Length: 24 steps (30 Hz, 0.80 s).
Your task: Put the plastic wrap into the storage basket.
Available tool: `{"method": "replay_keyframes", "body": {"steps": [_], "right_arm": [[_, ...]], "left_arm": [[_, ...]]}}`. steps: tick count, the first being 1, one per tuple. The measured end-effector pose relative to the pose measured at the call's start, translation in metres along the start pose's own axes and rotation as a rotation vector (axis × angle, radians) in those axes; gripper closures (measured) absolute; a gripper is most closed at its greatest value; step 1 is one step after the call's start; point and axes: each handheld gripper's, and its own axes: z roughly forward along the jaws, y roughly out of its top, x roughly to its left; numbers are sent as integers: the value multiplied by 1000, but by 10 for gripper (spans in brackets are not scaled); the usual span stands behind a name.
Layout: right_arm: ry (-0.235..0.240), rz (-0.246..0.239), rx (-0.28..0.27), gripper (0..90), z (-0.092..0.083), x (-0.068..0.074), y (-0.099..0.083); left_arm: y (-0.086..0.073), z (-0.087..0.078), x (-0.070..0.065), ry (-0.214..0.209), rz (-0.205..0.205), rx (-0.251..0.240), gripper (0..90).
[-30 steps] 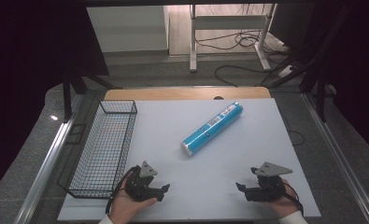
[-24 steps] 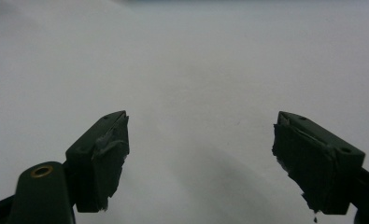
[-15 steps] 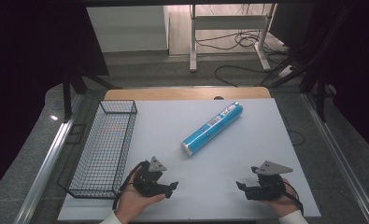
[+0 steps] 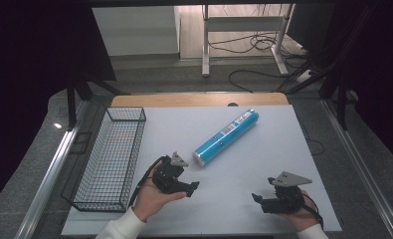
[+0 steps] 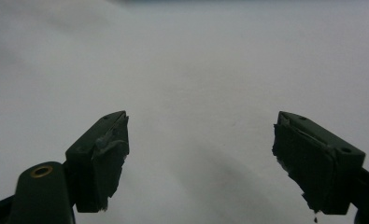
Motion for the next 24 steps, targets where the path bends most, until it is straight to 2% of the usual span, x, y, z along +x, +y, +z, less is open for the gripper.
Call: {"method": "replay_keyframes", "body": {"steps": [12, 18, 24], "right_arm": [[1, 0, 11, 190, 1, 0, 0], [0, -2, 9, 190, 1, 0, 0], [-7, -3, 11, 190, 1, -1, 0]], "left_arm": [[42, 19, 15, 5, 22, 15, 231], [64, 32, 21, -19, 33, 22, 229], [83, 40, 25, -19, 54, 33, 228]]}}
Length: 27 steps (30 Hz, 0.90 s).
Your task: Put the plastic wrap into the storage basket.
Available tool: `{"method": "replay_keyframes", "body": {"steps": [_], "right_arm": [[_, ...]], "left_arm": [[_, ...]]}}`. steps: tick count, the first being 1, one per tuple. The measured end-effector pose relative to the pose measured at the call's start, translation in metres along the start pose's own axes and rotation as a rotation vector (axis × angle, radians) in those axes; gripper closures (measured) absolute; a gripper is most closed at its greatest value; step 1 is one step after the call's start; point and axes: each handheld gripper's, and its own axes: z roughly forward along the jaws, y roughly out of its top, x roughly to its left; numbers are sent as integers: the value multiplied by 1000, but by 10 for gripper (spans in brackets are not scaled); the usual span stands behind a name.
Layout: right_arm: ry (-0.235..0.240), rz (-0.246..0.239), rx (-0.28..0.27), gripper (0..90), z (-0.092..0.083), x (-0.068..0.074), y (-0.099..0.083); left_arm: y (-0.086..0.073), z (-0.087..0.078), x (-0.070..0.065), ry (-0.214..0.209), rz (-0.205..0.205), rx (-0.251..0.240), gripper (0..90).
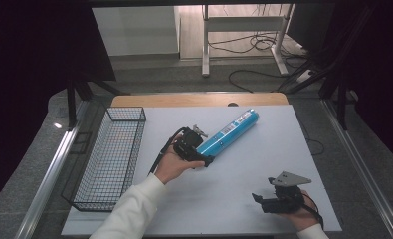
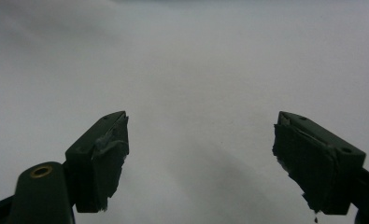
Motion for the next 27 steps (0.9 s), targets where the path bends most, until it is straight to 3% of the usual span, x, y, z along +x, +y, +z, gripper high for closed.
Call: {"method": "replay_keyframes", "body": {"steps": [7, 14, 20, 27], "right_arm": [[1, 0, 3, 190, 1, 0, 0], [-1, 4, 7, 190, 1, 0, -1], [-3, 0, 8, 190, 1, 0, -1], [-3, 0, 13, 190, 2, 0, -1]], "left_arm": [[16, 11, 8, 4, 5, -5, 232], [33, 27, 19, -35, -15, -1, 236], [44, 49, 24, -11, -6, 22, 239], [62, 62, 31, -3, 8, 35, 242]]}}
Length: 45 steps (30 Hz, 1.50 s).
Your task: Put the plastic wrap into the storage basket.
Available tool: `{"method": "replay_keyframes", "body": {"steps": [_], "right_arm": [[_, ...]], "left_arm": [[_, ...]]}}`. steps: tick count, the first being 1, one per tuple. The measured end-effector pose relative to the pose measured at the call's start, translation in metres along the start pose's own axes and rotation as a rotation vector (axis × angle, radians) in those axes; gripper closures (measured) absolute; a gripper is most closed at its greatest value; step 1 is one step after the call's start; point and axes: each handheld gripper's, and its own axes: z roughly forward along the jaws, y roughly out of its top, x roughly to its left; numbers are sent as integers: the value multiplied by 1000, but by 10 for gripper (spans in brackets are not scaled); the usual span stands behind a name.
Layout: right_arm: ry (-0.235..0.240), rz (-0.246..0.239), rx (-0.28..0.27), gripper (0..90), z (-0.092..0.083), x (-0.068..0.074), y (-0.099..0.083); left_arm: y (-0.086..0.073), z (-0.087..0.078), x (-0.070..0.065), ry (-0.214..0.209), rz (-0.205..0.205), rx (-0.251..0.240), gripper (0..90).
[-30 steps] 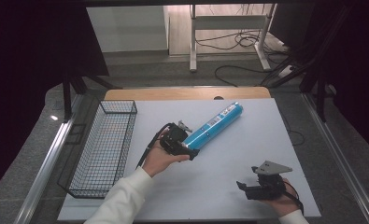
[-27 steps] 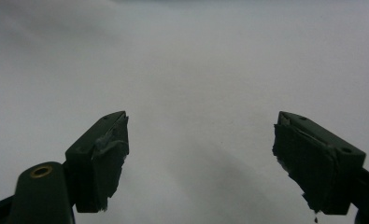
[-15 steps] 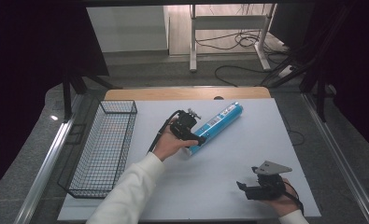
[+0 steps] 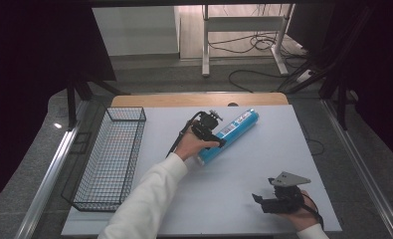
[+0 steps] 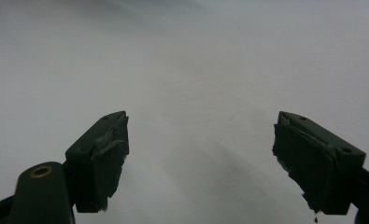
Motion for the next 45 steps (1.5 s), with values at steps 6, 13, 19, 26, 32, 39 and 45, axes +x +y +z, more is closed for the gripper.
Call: {"method": "replay_keyframes", "body": {"steps": [6, 13, 19, 26, 32, 39, 45], "right_arm": [[-1, 0, 1, 190, 0, -1, 0], [-2, -3, 5, 190, 0, -1, -1], [-4, -3, 12, 190, 1, 0, -1], [-8, -9, 14, 190, 1, 0, -2], [-10, -10, 12, 190, 0, 0, -2], [-9, -13, 12, 190, 0, 2, -2], [-12, -17, 10, 189, -1, 3, 0]], "left_arm": [[15, 15, 8, -3, -5, 4, 229], [17, 39, 11, -25, 6, 104, 246], [11, 41, 12, -60, -10, 126, 318], [8, 39, 9, -56, -40, 129, 319], [-5, 31, 6, -43, -30, 148, 319], [-41, 6, -10, 0, 14, 197, 319], [-70, -13, -17, -2, 42, 224, 319]]}}
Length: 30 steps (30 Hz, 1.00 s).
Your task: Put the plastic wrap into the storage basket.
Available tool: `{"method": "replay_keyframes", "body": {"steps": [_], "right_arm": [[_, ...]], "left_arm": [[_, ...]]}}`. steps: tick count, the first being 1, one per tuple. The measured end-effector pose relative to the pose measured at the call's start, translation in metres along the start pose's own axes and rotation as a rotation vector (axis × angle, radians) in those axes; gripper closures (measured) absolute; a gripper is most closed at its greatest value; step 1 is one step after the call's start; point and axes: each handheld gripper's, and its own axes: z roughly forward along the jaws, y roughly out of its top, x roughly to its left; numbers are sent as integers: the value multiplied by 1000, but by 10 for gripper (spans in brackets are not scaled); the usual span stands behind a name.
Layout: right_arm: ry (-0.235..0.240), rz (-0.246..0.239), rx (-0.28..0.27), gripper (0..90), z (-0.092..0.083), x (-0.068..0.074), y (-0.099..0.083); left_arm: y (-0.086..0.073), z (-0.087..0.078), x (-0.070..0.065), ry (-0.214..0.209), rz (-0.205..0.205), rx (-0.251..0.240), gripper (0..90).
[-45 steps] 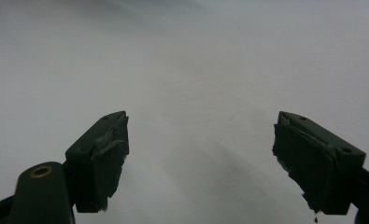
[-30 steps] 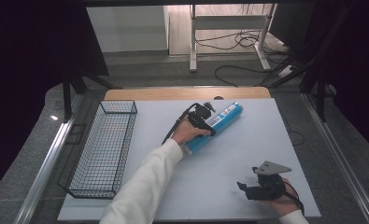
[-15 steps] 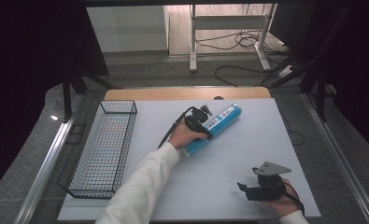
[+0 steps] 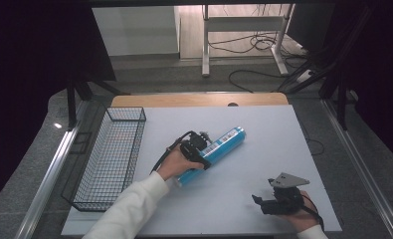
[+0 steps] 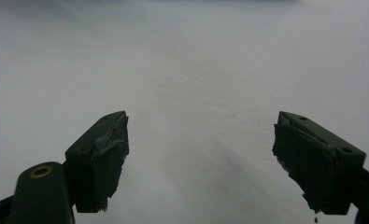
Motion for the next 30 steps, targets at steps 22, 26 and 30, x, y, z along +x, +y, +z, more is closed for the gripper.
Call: {"method": "replay_keyframes", "body": {"steps": [22, 26, 30], "right_arm": [[-9, -10, 23, 188, 4, 0, -1], [-16, -7, 23, 188, 4, -2, -1], [-22, -6, 23, 188, 3, -2, -1]], "left_arm": [[34, 23, 5, -28, 24, 46, 235], [35, 28, 10, -86, -6, 66, 304], [36, 28, 10, -82, 1, 74, 313]]}}
